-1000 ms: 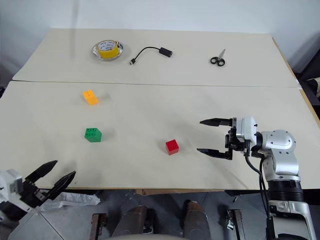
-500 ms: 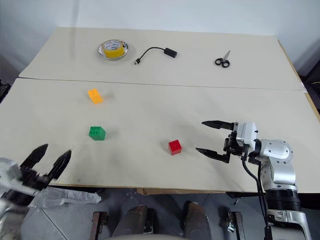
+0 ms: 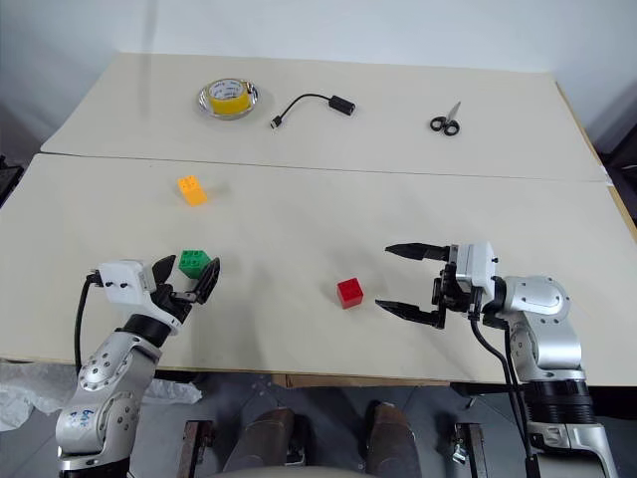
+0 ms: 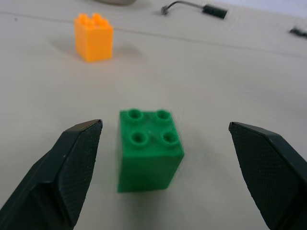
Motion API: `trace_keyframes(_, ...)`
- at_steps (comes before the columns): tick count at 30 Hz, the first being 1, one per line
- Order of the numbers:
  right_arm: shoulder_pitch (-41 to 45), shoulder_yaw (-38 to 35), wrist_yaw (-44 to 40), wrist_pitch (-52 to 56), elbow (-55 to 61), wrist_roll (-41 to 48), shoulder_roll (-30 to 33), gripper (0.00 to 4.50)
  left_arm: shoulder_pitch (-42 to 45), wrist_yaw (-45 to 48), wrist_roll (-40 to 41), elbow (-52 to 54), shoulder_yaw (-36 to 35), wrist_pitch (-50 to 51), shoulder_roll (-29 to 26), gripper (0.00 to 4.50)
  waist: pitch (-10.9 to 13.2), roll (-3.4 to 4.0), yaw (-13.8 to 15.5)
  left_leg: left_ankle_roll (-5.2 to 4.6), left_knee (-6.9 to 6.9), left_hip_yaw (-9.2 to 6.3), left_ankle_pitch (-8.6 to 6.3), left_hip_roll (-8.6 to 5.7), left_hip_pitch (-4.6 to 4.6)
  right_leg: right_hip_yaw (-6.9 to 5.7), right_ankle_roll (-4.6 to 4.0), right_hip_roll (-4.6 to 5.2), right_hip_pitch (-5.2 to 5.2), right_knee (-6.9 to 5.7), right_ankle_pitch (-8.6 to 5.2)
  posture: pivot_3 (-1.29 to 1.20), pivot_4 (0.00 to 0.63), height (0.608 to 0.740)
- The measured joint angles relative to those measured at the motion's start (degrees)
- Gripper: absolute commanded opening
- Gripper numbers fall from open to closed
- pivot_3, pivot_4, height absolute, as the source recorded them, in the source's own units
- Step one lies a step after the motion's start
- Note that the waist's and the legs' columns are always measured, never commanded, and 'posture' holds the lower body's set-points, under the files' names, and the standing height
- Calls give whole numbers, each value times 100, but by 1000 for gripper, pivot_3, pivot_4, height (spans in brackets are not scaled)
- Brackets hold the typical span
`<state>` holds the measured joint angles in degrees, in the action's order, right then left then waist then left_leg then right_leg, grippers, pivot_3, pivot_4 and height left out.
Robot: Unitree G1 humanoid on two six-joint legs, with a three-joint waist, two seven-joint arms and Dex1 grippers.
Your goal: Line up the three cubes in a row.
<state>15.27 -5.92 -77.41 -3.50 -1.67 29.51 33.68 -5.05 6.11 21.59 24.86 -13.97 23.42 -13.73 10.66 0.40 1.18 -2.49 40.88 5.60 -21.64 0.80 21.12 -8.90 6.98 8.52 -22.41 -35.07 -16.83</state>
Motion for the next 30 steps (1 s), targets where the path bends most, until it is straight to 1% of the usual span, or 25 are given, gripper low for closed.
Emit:
trace_keyframes(1,0,0,2,0,2,1,0,4451,9,-16,-44,-76,15,-14,10,4500,0,0,8,0,1,0,0,0,0,0,0,0,0,0,0,0,150,740)
trace_keyframes(5,-5,-1,14,0,2,1,0,4500,68,37,-177,-299,110,-81,4,3690,0,0,23,0,3,-2,0,-1,4,-3,0,1,0,0,0,0,150,740)
trace_keyframes(8,-56,-6,37,-2,2,1,1,4500,188,408,-175,-451,188,-194,-160,2769,0,0,21,0,3,-3,0,-1,4,-5,0,1,0,-1,0,0,150,740)
trace_keyframes(9,-79,-6,49,-2,2,0,1,4500,234,525,-176,-512,196,-240,-250,2379,0,0,16,0,3,-3,0,-1,4,-4,0,1,0,0,0,0,150,740)
trace_keyframes(10,-99,-7,55,-1,2,0,2,4500,245,616,-174,-542,189,-260,-317,2157,0,0,14,0,3,-3,0,-1,4,-4,0,1,0,0,0,0,150,740)
trace_keyframes(12,-149,-19,60,-2,6,1,11,4500,272,827,-115,-621,126,-292,-416,1551,0,0,13,0,3,-3,0,-1,4,-5,0,0,0,-1,0,0,150,740)
trace_keyframes(14,-238,-50,72,-2,23,0,57,4500,351,1253,120,-818,26,-284,-651,1502,0,1,12,0,3,-3,0,0,3,-5,0,0,-1,-4,0,0,150,740)
trace_keyframes(15,-291,-82,83,-2,40,1,91,4500,375,1651,311,-955,-26,-284,-895,1502,0,0,12,0,4,-3,0,2,4,-6,-1,-1,-2,-3,-1,0,150,740)
trace_keyframes(18,-451,-221,134,-1,147,15,235,4500,607,3268,866,-1376,-197,-440,-1750,1502,2,1,23,1,8,-4,0,0,11,-9,-2,-1,-5,-4,-1,0,150,740)
trace_keyframes(20,-549,-360,148,1,167,35,369,4500,1133,4497,1359,-1502,-273,-461,-2384,1502,3,0,46,1,14,-12,0,-2,18,-14,-2,0,-3,-1,-1,0,150,740)
trace_keyframes(21,-617,-439,143,-6,171,52,444,4500,1505,5029,1469,-1554,-194,-457,-2671,1502,4,1,57,0,14,-13,0,-8,16,-12,-1,2,1,-2,-1,0,150,740)
trace_keyframes(22,-698,-514,123,-21,170,68,530,4500,1959,5549,1480,-1663,51,-455,-2962,1502,1,7,68,0,13,-14,0,-13,13,-12,1,2,5,1,0,0,150,740)
trace_keyframes(23,-757,-580,99,-38,168,76,585,4500,2278,5931,1439,-1733,288,-468,-3073,1502,-4,18,47,-2,5,-7,-1,-18,6,-5,4,2,7,7,2,0,150,740)
trace_keyframes(24,-769,-586,94,-39,161,76,611,4500,2370,6087,1416,-1765,412,-470,-3083,1502,-8,26,27,-3,0,-3,-2,-20,3,-3,6,2,7,8,3,0,150,740)
trace_keyframes(25,-932,-680,54,-86,146,82,685,4500,2732,6486,1182,-2091,922,-563,-2994,1502,-9,35,18,-3,-3,2,-2,-24,0,-3,8,-1,6,6,3,0,150,740)
trace_keyframes(27,-1023,-740,41,-113,115,80,735,4500,2951,6797,884,-2451,1460,-721,-2815,1502,-5,36,12,-2,-3,7,-2,-31,10,-5,8,-14,-2,8,2,0,150,740)
trace_keyframes(29,-1231,-902,62,-135,150,91,832,4500,3372,7059,316,-3159,2136,-1198,-2326,1502,-1,32,18,1,0,12,0,-25,12,-5,7,-28,-6,7,1,0,150,740)
trace_keyframes(30,-1242,-925,69,-134,163,92,833,4500,3433,7094,200,-3302,2270,-1308,-2218,1502,-1,32,12,2,1,13,1,-22,11,-5,7,-30,-5,5,1,0,150,740)
